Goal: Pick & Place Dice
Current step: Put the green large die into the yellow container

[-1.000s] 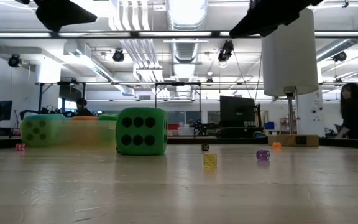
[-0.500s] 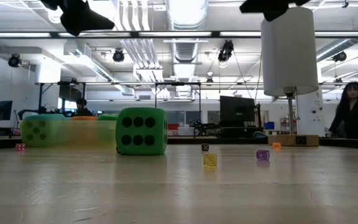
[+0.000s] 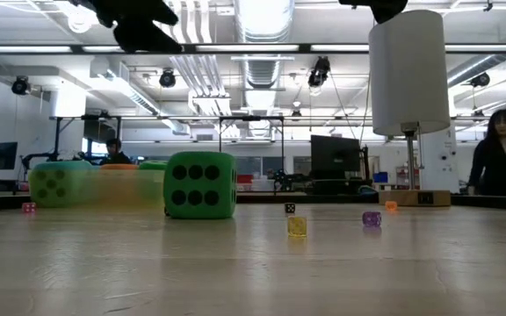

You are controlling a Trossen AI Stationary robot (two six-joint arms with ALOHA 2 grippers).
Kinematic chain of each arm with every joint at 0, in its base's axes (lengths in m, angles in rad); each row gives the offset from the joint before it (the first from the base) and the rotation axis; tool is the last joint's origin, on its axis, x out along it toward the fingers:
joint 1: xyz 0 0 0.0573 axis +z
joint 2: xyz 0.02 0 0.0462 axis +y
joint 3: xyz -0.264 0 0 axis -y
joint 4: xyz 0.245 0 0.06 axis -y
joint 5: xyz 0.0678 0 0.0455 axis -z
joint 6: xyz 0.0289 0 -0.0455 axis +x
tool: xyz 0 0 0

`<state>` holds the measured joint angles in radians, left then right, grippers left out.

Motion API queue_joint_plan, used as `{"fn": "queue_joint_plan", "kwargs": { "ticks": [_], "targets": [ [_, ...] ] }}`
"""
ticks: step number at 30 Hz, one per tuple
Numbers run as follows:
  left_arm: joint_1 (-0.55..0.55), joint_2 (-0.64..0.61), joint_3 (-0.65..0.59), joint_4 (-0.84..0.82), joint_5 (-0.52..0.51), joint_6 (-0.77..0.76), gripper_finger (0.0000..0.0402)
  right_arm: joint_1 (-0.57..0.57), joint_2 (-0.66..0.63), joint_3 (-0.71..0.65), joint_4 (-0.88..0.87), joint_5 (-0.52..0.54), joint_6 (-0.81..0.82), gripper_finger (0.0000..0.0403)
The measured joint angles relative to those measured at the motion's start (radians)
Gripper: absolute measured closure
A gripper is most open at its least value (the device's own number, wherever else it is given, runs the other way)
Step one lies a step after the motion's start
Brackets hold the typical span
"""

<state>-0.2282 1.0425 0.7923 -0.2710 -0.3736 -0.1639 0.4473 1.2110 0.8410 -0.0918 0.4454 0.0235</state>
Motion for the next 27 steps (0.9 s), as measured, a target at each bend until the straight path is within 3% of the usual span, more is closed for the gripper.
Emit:
{"fn": "queue_joint_plan", "kwargs": {
  "ticks": [9, 16, 27],
  "targets": [
    [0.088, 0.194, 0.180, -0.260, 0.022, 0.012, 0.0012, 0.000, 0.000, 0.000, 0.004, 0.000, 0.003, 0.0374],
    [0.121, 0.289, 0.258, -0.277, 0.122, 0.057, 0.0013, 0.000, 0.000, 0.000, 0.001, 0.000, 0.003, 0.0374],
    [0.157, 0.341, 0.276, -0.284, 0.176, 0.060, 0.0016, 0.000, 0.000, 0.000, -0.001, 0.000, 0.003, 0.0374]
  ]
}}
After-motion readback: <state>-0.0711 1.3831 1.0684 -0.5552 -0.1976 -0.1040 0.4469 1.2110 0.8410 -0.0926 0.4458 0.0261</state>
